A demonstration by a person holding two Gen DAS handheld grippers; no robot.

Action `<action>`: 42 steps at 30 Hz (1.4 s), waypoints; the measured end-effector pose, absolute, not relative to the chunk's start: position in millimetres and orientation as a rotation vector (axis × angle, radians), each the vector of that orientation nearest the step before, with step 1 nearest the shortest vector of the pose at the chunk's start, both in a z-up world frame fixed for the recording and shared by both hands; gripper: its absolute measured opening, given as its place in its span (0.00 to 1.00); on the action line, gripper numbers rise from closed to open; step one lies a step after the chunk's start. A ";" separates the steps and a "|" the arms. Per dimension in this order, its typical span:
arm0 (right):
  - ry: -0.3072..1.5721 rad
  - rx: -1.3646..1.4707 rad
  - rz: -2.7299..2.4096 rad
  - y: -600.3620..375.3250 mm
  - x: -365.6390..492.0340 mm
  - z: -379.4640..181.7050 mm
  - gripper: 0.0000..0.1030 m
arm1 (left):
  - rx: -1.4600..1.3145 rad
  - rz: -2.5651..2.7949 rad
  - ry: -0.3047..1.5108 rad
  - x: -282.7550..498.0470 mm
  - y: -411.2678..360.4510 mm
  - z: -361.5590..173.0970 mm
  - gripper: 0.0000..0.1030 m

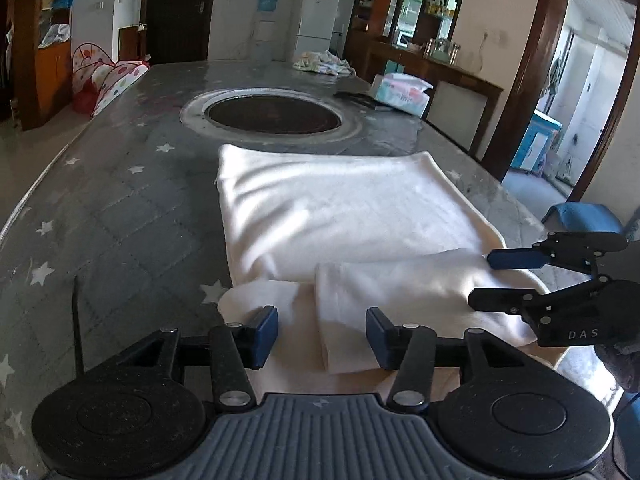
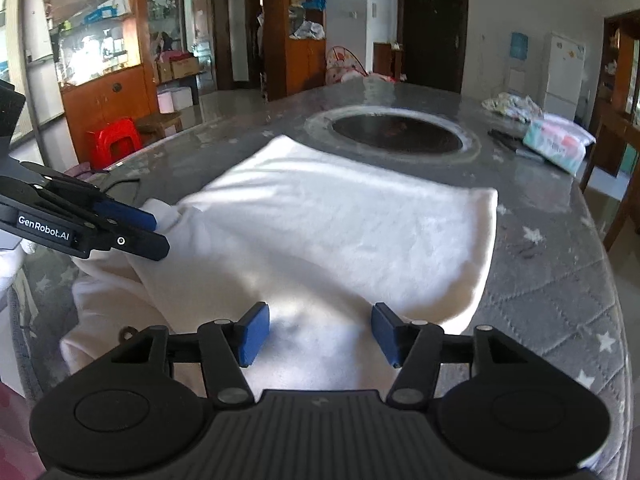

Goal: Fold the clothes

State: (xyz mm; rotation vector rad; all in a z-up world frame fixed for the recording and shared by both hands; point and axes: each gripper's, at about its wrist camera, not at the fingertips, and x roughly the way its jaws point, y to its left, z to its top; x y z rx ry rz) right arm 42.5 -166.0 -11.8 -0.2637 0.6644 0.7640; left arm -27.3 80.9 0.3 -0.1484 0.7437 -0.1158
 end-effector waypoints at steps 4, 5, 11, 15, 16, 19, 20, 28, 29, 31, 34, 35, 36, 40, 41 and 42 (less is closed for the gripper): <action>0.625 -0.274 0.770 -168.4 33.9 -1.9 0.67 | -0.152 -0.110 0.734 -29.8 81.6 1.1 0.56; 0.629 -0.280 0.770 -168.4 32.6 -3.0 0.67 | -0.152 -0.108 0.741 -29.2 81.3 -1.3 0.56; 0.655 -0.330 0.766 -168.6 20.5 -15.3 0.71 | -0.124 -0.112 0.740 -37.8 72.8 -1.2 0.58; 0.630 -0.344 0.772 -174.1 10.4 -8.2 0.80 | -0.088 -0.126 0.725 -46.2 66.4 2.4 0.63; 0.627 -0.355 0.773 -175.0 7.7 -8.2 0.81 | -0.077 -0.129 0.731 -47.5 63.8 0.1 0.63; 0.651 -0.376 0.769 -174.4 3.9 -16.4 0.82 | -0.038 -0.139 0.747 -51.0 54.2 -7.3 0.65; 0.654 -0.382 0.771 -174.6 1.2 -17.7 0.82 | -0.010 -0.141 0.745 -53.4 50.2 -8.4 0.66; 0.643 -0.406 0.758 -175.8 -11.3 -16.7 0.91 | 0.127 -0.144 0.729 -67.2 33.9 -14.8 0.69; 0.643 -0.412 0.750 -175.8 -12.2 -18.5 0.91 | 0.123 -0.141 0.729 -68.3 34.5 -13.7 0.69; 0.632 -0.415 0.751 -176.8 -14.6 -14.2 0.91 | 0.121 -0.146 0.717 -72.0 35.5 -8.8 0.69; 0.587 -0.425 0.746 -177.3 -20.2 -4.9 0.92 | 0.125 -0.160 0.683 -78.5 34.9 0.4 0.69; 0.568 -0.427 0.743 -175.9 -21.1 -3.2 0.92 | 0.126 -0.167 0.668 -80.2 33.7 2.7 0.68; 0.549 -0.429 0.739 -174.5 -22.0 -1.4 0.92 | 0.125 -0.178 0.656 -81.1 32.3 3.8 0.68; 0.512 -0.434 0.727 -164.2 -17.3 -0.4 0.94 | 0.121 -0.256 0.680 -80.9 23.4 -5.3 0.55; 0.517 -0.439 0.728 -161.9 -15.4 -2.4 0.94 | 0.123 -0.273 0.687 -81.9 21.4 -8.1 0.54; 0.522 -0.444 0.729 -159.6 -13.5 -4.3 0.94 | 0.126 -0.289 0.694 -83.0 19.5 -10.8 0.53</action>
